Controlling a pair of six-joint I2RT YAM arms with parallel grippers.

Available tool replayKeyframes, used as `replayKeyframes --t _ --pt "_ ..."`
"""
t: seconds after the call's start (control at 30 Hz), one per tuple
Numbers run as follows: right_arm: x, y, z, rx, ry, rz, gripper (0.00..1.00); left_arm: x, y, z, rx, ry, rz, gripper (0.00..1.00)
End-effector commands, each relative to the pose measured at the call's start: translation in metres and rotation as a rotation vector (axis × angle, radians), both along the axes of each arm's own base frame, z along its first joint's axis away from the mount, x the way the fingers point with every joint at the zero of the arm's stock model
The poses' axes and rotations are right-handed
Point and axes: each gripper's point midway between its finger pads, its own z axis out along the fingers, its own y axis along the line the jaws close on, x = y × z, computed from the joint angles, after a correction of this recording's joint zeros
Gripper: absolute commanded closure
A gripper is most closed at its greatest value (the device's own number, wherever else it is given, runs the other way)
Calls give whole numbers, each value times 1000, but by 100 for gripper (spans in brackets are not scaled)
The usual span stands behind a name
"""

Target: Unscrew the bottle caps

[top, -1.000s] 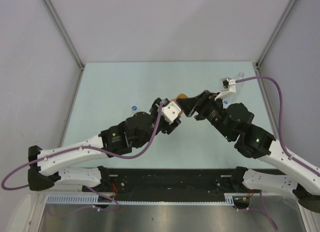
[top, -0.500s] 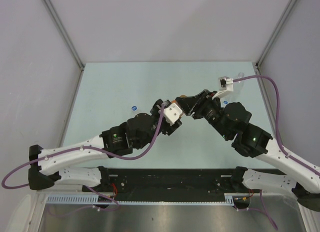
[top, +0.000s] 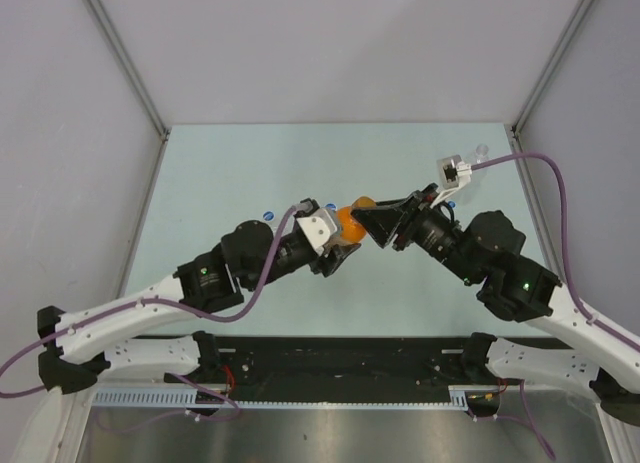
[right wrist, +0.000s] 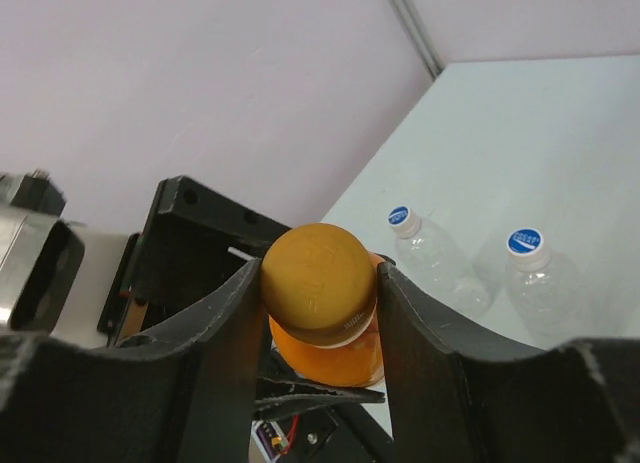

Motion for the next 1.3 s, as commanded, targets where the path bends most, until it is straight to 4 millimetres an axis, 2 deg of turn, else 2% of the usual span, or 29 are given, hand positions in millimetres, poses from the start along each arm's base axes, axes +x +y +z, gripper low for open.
replayKeyframes --t 0.0,0.13,0.2,0.23,0.27,0.37,0.6,0.87,1.27 --pt "-5 -10 34 11 -133 12 100 -61 -11 41 -173 31 -406 100" --pt "-14 -9 40 -8 -179 56 100 -81 -5 50 -207 73 -567 100" --pt "-23 -7 45 -13 -214 105 100 -100 -4 49 -196 99 -696 100" --pt "-25 -8 46 -23 -234 114 100 -100 -2 59 -229 97 -721 100" --pt "-30 -7 48 -26 -250 140 100 -115 1 59 -229 131 -809 100" --pt "-37 -10 51 -37 -290 163 100 -120 2 60 -227 155 -880 100" --pt "-39 -14 53 -43 -312 160 100 -123 -4 53 -202 199 -933 100" --pt "-58 -7 56 -68 -404 270 100 -134 -5 49 -154 248 -1044 100" --pt "-54 -9 48 -87 -367 254 100 -122 -6 50 -172 219 -945 100"
